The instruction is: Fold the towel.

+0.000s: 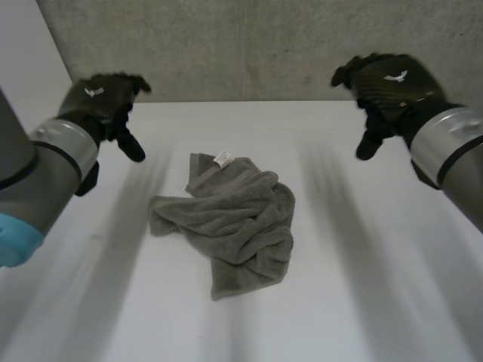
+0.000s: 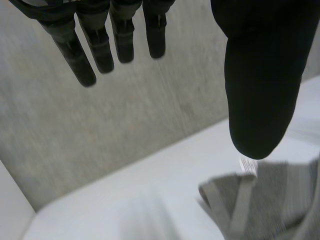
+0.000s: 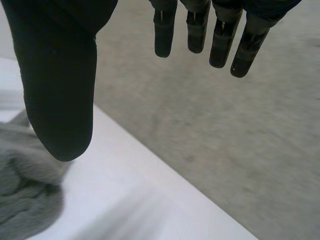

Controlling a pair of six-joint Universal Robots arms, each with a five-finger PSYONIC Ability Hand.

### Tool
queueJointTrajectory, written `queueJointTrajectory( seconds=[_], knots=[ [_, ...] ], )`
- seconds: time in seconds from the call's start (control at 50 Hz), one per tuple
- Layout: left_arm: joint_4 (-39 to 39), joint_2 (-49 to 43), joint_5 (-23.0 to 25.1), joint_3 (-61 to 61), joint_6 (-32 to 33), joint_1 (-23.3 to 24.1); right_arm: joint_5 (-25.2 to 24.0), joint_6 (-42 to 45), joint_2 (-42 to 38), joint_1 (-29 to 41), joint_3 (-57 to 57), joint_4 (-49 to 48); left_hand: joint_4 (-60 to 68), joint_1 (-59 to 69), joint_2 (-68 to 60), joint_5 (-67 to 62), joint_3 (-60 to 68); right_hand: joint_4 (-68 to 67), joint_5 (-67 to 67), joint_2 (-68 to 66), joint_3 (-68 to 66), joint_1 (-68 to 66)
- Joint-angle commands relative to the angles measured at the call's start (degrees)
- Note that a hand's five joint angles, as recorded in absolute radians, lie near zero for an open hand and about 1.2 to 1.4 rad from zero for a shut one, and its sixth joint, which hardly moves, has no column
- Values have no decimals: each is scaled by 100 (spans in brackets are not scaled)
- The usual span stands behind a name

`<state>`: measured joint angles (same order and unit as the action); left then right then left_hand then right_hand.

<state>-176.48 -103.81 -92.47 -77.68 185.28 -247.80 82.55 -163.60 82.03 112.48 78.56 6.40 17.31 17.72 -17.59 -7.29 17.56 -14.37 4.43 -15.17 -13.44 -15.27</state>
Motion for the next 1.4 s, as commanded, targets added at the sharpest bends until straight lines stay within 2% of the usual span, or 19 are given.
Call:
queueJointTrajectory(
  seconds=[0.02, 0.26, 0.44, 0.54, 0.58, 0.6, 0.62, 0.66, 0.68, 0.7, 0.74, 0.76, 0.8, 0.9, 0.96, 1.08, 1.2, 1.34, 1.4],
  knots=[
    [61, -675, -34, -1, -96, -127, -1108, 197, -835, 37, -498, 28, 1105, 1064, -1077, -1106, 1079, 437, -443, 517, 344, 527],
    [53, -1483, 28, -274, -1344, -365, -1540, -690, -3384, 379, -2370, -16, 418, 377, -390, -419, 392, 361, -367, 441, 269, 451],
    [26, -2047, 28, -371, -1336, -260, -1707, -902, -4441, 573, -2987, -33, 636, 596, -608, -638, 611, 328, -333, 407, 235, 418],
    [-9, -2179, 19, -301, -1327, -172, -1699, -911, -4766, 713, -3181, -16, 2268, 2227, -2240, -2269, 2242, -1590, 1584, -1510, -1682, -1500],
    [-87, -2187, 1, -187, -1310, -154, -1594, -902, -4872, 740, -3346, -42, 5397, 5356, -5369, -5399, 5371, -5237, 5231, -5157, -5329, -5146],
    [-88, -2187, 1, -186, -1310, -154, -1593, -902, -4872, 740, -3348, -42, 5413, 5373, -5385, -5415, 5388, -5257, 5251, -5177, -5349, -5167],
    [-193, -2170, -7, -99, -1301, -154, -1402, -893, -4889, 740, -3513, -68, 6261, 6220, -6233, -6262, 6235, -6550, 6544, -6470, -6642, -6460],
    [-308, -2135, -7, 42, -1283, -154, -1048, -858, -4872, 740, -3725, -165, 6269, 6228, -6241, -6271, 6244, -6563, 6557, -6483, -6656, -6473],
    [-430, -2082, -7, 242, -1223, -146, -604, -849, -4785, 740, -3952, -374, 6269, 6228, -6241, -6271, 6244, -6563, 6557, -6483, -6656, -6473],
    [-431, -2082, -7, 244, -1222, -146, -600, -849, -4784, 740, -3954, -376, 6269, 6228, -6241, -6271, 6244, -6563, 6557, -6483, -6656, -6473],
    [-623, -1890, 1, 848, -960, -102, 249, -805, -4382, 731, -4191, -1180, 6269, 6228, -6241, -6271, 6244, -6563, 6557, -6483, -6656, -6473],
    [-624, -1888, 1, 851, -958, -102, 253, -805, -4380, 731, -4191, -1185, 6269, 6228, -6241, -6271, 6244, -6563, 6557, -6483, -6656, -6473],
    [-904, -1670, -16, 1603, -818, -58, 673, -744, -3654, 731, -3947, -2330, 6269, 6228, -6241, -6271, 6244, -6563, 6557, -6483, -6656, -6473],
    [-1589, -1450, -60, 2545, -782, 12, 710, -630, -2581, 670, -2964, -3914, 6269, 6228, -6241, -6271, 6244, -6563, 6557, -6483, -6656, -6473],
    [-1862, -1353, -60, 2810, -730, 39, 666, -507, -2140, 661, -2305, -4278, 6269, 6228, -6241, -6271, 6244, -6563, 6557, -6483, -6656, -6473],
    [-1837, -1361, -34, 2661, -712, 153, 507, -49, -1972, 713, -1590, -4006, 6269, 6228, -6241, -6271, 6244, -6563, 6557, -6483, -6656, -6473],
    [-1530, -1405, 19, 1334, -492, 408, 358, 1032, -2042, 740, -790, -2828, 6269, 6228, -6241, -6271, 6244, -6563, 6557, -6483, -6656, -6473],
    [-1442, -1624, 10, -860, 613, 443, 358, 1542, -2700, 705, -35, -1556, 6269, 6228, -6241, -6271, 6244, -6563, 6557, -6483, -6656, -6473],
    [-1450, -1686, 1, -1118, 800, 452, 332, 1542, -2798, 670, 54, -1352, 6269, 6228, -6241, -6271, 6244, -6563, 6557, -6483, -6656, -6473]
  ],
)
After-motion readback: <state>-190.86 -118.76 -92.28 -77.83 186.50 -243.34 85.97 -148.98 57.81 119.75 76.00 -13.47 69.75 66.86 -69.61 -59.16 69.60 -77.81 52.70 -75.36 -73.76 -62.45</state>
